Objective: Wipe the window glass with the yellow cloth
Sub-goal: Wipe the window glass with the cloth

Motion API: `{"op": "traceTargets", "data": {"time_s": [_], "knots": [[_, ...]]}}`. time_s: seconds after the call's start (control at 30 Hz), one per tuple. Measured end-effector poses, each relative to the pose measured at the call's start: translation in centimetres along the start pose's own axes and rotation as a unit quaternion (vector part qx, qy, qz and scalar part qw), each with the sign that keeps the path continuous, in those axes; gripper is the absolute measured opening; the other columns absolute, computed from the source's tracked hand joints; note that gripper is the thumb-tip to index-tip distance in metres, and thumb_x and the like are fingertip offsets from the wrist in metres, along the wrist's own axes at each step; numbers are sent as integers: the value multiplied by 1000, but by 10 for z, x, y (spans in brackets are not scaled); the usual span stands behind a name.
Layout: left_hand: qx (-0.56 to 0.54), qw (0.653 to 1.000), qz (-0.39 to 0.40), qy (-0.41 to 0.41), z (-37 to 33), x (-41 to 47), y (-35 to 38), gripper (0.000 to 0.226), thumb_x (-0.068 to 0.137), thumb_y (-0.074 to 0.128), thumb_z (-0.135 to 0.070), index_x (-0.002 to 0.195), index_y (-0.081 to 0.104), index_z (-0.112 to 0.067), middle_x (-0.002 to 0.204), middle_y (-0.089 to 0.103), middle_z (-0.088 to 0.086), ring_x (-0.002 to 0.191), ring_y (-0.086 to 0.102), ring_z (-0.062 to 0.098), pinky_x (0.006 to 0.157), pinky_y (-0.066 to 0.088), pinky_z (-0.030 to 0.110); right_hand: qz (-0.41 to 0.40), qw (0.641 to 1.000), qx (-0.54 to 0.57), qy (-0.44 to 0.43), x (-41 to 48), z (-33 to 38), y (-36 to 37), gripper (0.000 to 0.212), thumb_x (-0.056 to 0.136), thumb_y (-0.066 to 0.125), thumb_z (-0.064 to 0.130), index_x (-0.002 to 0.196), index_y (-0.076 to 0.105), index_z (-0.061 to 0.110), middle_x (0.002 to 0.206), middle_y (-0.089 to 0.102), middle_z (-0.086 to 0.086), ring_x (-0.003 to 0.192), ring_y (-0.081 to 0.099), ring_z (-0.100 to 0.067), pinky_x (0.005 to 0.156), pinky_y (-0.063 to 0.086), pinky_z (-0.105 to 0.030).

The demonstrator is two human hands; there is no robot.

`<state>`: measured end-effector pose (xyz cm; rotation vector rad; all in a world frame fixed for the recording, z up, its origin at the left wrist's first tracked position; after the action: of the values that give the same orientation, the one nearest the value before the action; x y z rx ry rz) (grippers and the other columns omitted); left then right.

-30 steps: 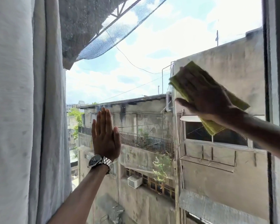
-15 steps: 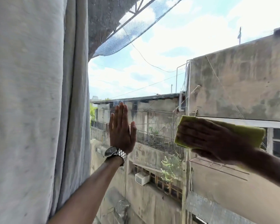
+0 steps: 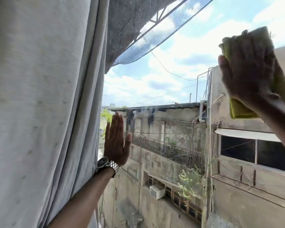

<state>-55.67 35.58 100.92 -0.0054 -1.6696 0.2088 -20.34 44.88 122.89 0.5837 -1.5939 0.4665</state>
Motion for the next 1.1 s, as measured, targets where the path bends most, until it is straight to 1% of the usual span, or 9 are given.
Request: {"op": "traceTargets", "data": {"time_s": [0.13,0.27,0.37,0.53,0.6,0.73,0.8,0.97,1.1], "knots": [[-23,1000,-7,-3,-2,-1,-5,67,101,17,-37,161,14,-7,172,9,8,160,9,21,132,7,45,64,985,12,-163,-44,117,32,58,106,21,48,153,37,18,160,40,-11,150,34,-31,126,23,-52],[-33,999,-20,-10,-2,-1,-8,64,101,20,-30,160,18,-5,171,14,9,160,11,19,131,12,50,186,874,24,-449,-172,210,63,51,106,33,41,154,40,23,162,40,-7,153,30,-28,128,23,-50],[-39,999,-18,-7,-6,-1,-10,64,101,19,-30,159,19,-4,170,16,12,160,13,20,131,13,50,210,806,-7,-553,-186,197,68,54,106,37,43,155,37,21,163,38,-7,154,30,-26,128,24,-48],[-38,999,-29,-3,-6,-1,-9,64,101,21,-29,158,22,0,169,17,16,159,17,26,131,12,48,111,931,-14,-346,-26,177,61,53,105,32,42,152,42,19,159,43,-12,151,33,-31,126,25,-52],[-43,998,-32,-12,-4,-1,-10,65,101,21,-30,158,21,1,169,15,15,159,16,27,131,12,47,102,952,7,-287,-22,188,62,53,102,35,39,149,47,18,158,45,-13,150,35,-31,126,26,-54],[-43,998,-37,-16,-3,-2,-12,64,101,22,-29,157,20,2,169,10,12,159,15,29,131,13,48,180,828,4,-531,-151,244,74,52,101,39,42,148,47,22,158,45,-8,151,34,-27,126,22,-49],[-43,998,-34,-11,-4,-3,-10,63,101,22,-28,157,20,2,169,10,12,159,15,29,131,14,48,201,784,-14,-587,-159,245,79,54,101,35,43,148,46,21,158,45,-8,151,35,-27,126,22,-47],[-45,998,-37,-17,-1,-3,-9,64,101,20,-30,157,21,2,169,15,15,159,16,29,131,14,47,147,899,12,-413,-83,253,77,51,103,38,40,150,45,23,161,41,-7,152,33,-27,128,20,-48],[-46,998,-34,-23,-4,-2,-13,64,101,22,-29,157,22,2,168,14,12,159,18,29,132,11,43,181,857,10,-483,-152,246,66,52,105,39,42,154,38,25,165,33,-8,156,24,-27,129,15,-48]]}}
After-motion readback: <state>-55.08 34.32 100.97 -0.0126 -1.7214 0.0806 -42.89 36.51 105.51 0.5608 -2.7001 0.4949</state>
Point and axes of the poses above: each hand's wrist, its own x-axis towards the middle knuckle, its own y-axis out of the palm, z = x × y, the point moved 10 cm from there along x, towards the middle knuckle
